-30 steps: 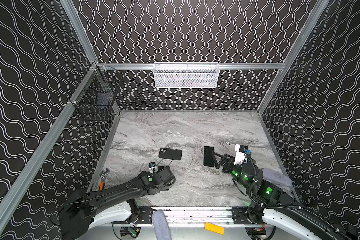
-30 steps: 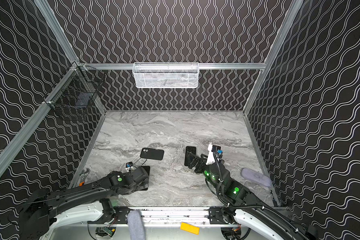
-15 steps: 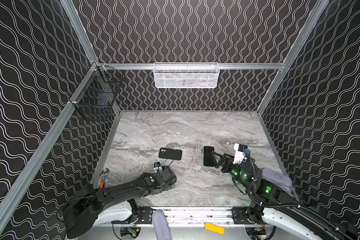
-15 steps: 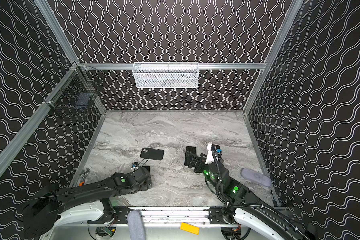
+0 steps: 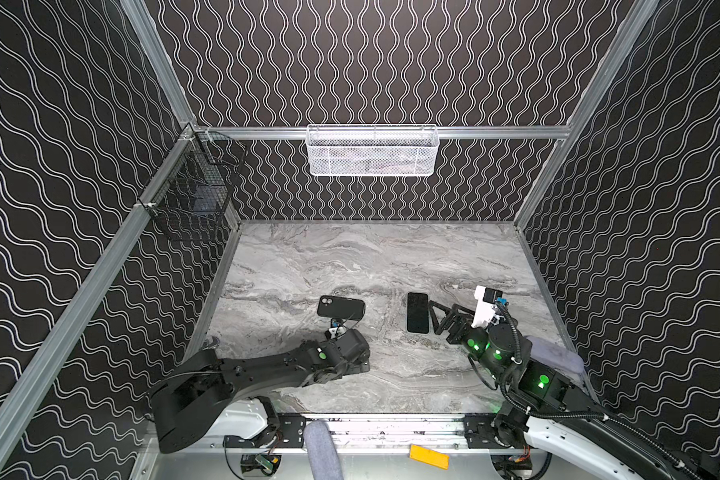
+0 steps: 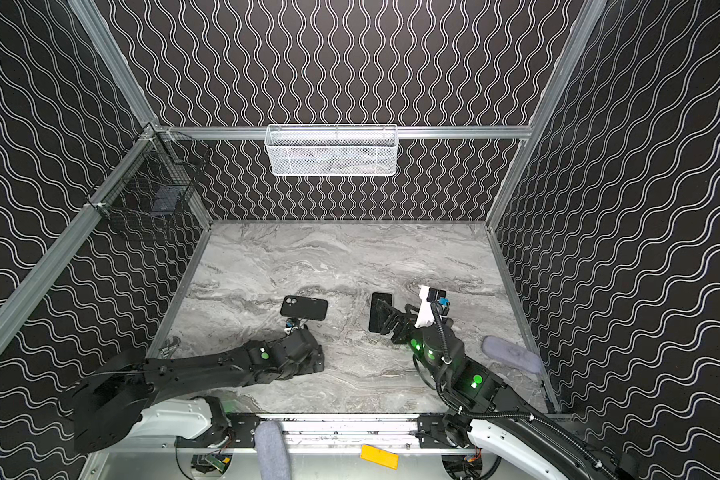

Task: Put the phone into the phone case
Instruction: 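Grasp the black-screened phone edge with the left gripper and lift it, then carry the phone toward the right gripper while the right gripper reaches toward it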

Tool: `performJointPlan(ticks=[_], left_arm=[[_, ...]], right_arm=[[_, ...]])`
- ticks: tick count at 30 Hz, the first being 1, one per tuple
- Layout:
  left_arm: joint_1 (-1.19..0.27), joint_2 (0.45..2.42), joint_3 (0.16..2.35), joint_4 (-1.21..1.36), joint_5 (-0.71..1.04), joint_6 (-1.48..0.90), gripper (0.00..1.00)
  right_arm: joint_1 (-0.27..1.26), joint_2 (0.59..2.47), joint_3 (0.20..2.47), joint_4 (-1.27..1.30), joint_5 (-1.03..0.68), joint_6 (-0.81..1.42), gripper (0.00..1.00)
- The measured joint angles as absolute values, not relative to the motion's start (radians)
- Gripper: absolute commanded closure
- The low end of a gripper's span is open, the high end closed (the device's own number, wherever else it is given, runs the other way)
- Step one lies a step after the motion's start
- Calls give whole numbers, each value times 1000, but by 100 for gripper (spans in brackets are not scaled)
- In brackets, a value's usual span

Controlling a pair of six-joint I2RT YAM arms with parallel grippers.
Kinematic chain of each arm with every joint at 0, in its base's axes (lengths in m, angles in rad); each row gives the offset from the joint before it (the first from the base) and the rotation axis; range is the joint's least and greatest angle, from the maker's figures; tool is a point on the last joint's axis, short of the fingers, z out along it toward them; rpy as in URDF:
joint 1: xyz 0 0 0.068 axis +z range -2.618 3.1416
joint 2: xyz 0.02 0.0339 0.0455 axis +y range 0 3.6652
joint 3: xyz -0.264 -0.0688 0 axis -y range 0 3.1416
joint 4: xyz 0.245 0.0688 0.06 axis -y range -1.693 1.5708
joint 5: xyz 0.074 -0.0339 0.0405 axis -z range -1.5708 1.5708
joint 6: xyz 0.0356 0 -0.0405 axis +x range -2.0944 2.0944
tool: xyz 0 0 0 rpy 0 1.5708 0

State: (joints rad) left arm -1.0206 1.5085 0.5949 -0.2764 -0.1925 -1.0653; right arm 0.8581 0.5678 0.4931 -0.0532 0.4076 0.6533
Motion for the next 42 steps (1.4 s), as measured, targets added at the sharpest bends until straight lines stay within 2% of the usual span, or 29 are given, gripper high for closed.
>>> performJointPlan(ticks=[9,11,16,19,22,26,35,42], left_arm=[[-1034,1682,733,-137,-27,-942,1],[-1036,1669,743,-157,11,-932,1],[-1015,1509,821,-290,-19,-848,2],[-924,1409,841,-356,-54,-778,1],[-764,1343,804,-387,-51,-722,1],[-607,1337,744,-376,7,-673,1],[-464,1499,692,-183,167,-657,1],[-458,1582,656,-97,255,-689,1]], right_arm=[[857,533,516,-89,449,634,1],[857,525,517,-101,457,628,0],[857,520,518,-107,466,612,0],[857,546,515,-105,459,610,0],[857,605,513,-101,426,610,1],[857,715,522,-101,363,614,1],[857,849,450,-44,186,715,0],[857,902,337,76,83,832,1]])
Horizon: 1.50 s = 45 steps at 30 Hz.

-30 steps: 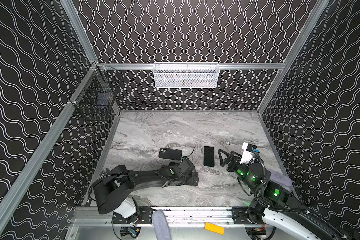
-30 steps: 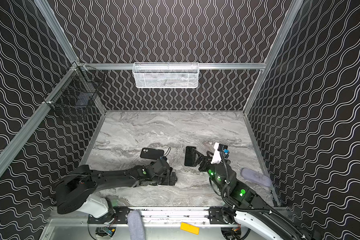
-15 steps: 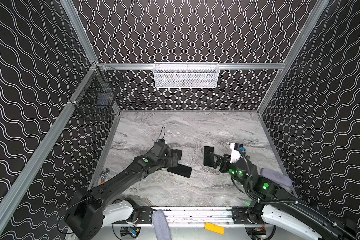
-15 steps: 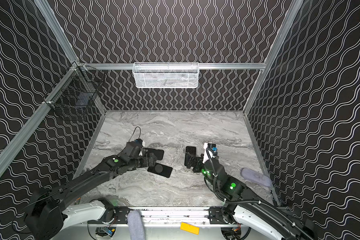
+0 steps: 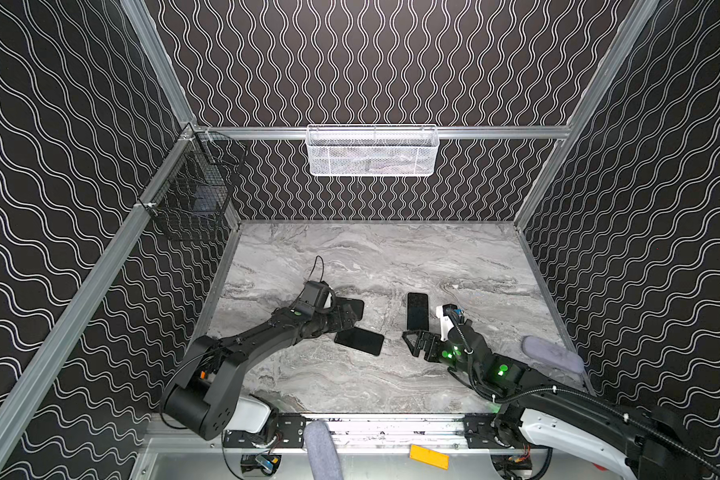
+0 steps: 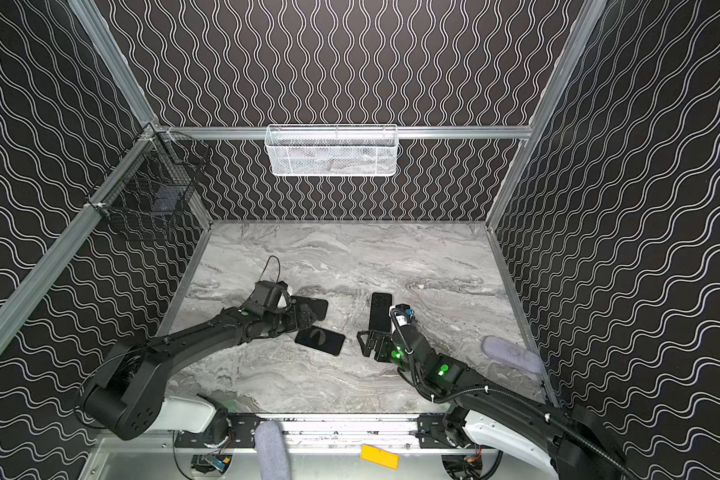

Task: Put the phone into the phone case
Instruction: 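Carry the phone toward the right gripper while the right gripper reaches toward it, then grasp the phone's free end with the right gripper while the left gripper holds it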

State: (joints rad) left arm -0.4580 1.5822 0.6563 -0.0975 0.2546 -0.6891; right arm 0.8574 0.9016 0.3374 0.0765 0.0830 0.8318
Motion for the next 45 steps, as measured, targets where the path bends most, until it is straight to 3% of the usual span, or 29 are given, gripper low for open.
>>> performJointPlan(ticks=[16,32,39,45], left_arm=[[-534,1600,573,64,296,-735,1],[-743,1492,502,35,241,-887,1],[-744,1491,495,44,256,-898,1],[-672,1491,432,166,356,-899,1]], right_arm=[[852,1110,344,249,-36,883,1],[764,1049,284,274,-96,934,0],[702,1004,303,190,-182,899,1],[632,1132,362,146,-341,843,1]])
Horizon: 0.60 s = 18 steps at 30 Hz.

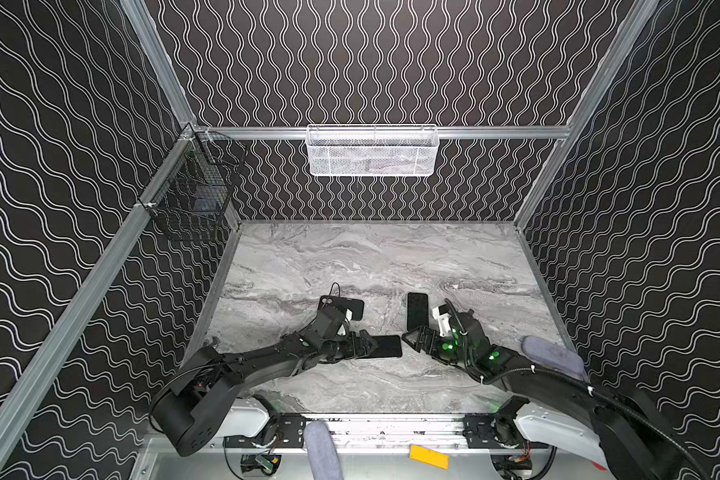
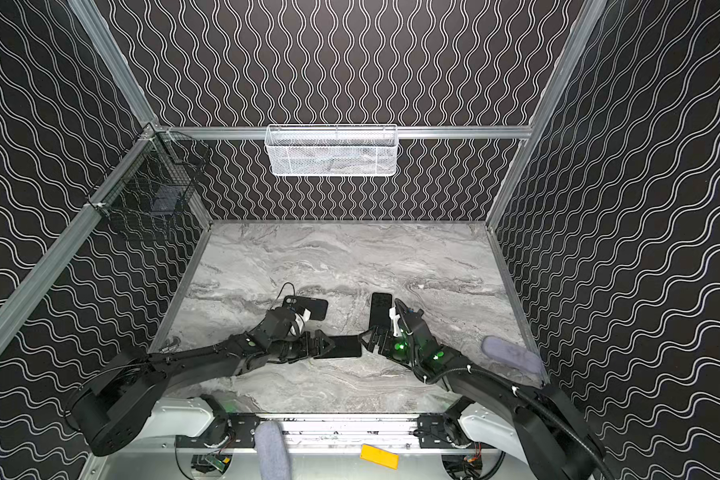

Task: Put the phone into the phone case
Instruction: 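Grasp the phone's free end with the right gripper while the left gripper holds it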

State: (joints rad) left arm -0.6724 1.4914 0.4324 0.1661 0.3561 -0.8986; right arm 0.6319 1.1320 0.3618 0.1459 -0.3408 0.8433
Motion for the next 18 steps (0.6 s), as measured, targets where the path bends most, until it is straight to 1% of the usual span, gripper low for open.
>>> performJointPlan(ticks=[6,13,18], left_arm=[[-604,1473,387,223,435,-896,1],[-570,1467,353,268,488,-879,2],[-543,1512,333,355,538,-859,1]], right_arm=[[627,1277,431,137,-487,791,1],[627,1377,462,135,-553,762,1],[627,1440,484,192,-587,758,2]])
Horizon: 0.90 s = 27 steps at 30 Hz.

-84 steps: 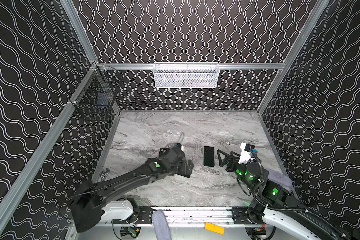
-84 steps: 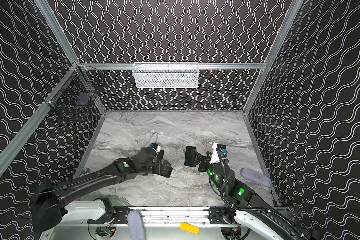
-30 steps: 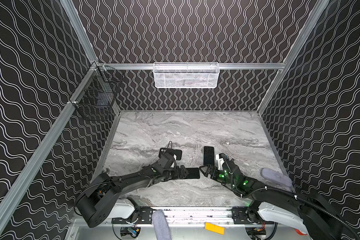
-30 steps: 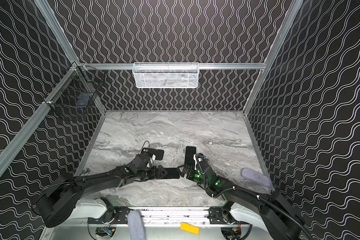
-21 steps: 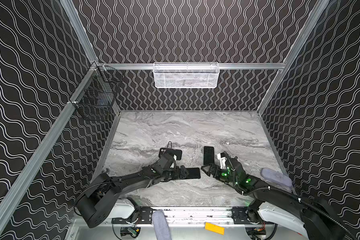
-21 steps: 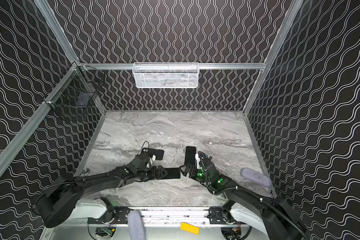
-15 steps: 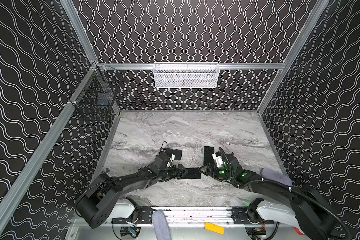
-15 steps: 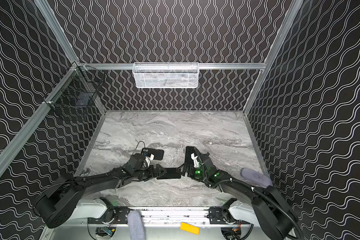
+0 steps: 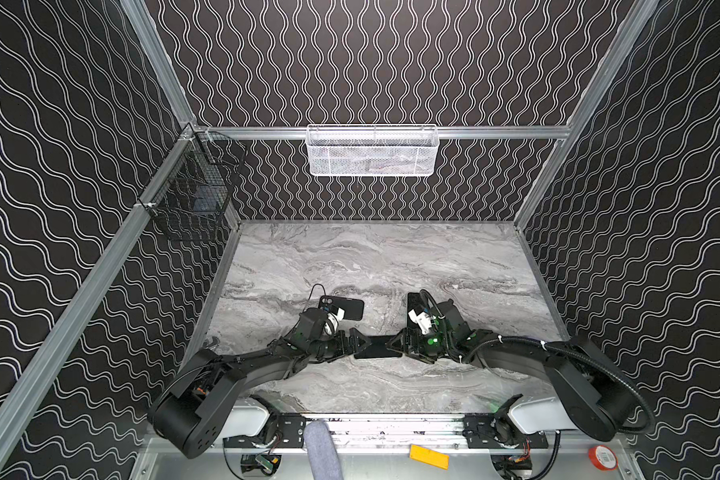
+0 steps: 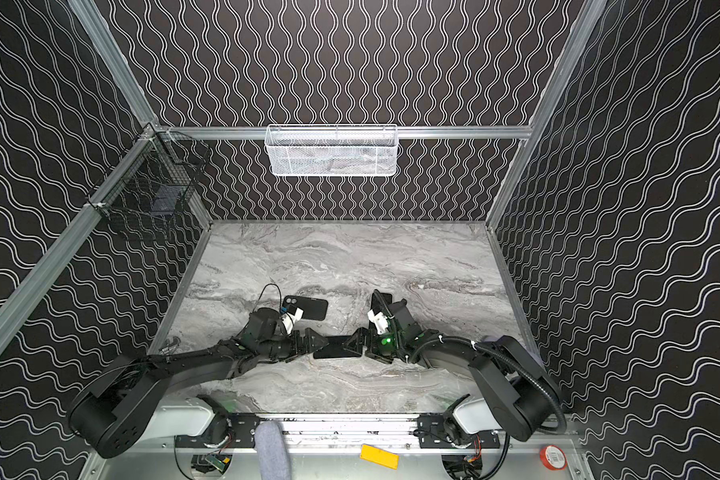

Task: Put the phone into the phone case
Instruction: 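Grasp the phone's free end with the right gripper while the left gripper holds it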

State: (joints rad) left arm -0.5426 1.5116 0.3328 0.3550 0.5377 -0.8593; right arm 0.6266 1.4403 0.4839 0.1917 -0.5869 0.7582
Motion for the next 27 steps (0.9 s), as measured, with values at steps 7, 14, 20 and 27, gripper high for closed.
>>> performJointPlan(ticks=[7,14,20,27], left_arm=[[-509,1598,313,519,585,-856,1],[-501,1608,313,543,604,-831,2],[-498,1582,315,509,606,-822,1],[-497,1556,315,456,598,-810,10]], right_arm=[[625,1493,504,241,-600,740,2],[625,1498,505,257,-590,732,2],[621,1530,510,302,-593,733,2],[620,1550,504,356,-596,733,2]])
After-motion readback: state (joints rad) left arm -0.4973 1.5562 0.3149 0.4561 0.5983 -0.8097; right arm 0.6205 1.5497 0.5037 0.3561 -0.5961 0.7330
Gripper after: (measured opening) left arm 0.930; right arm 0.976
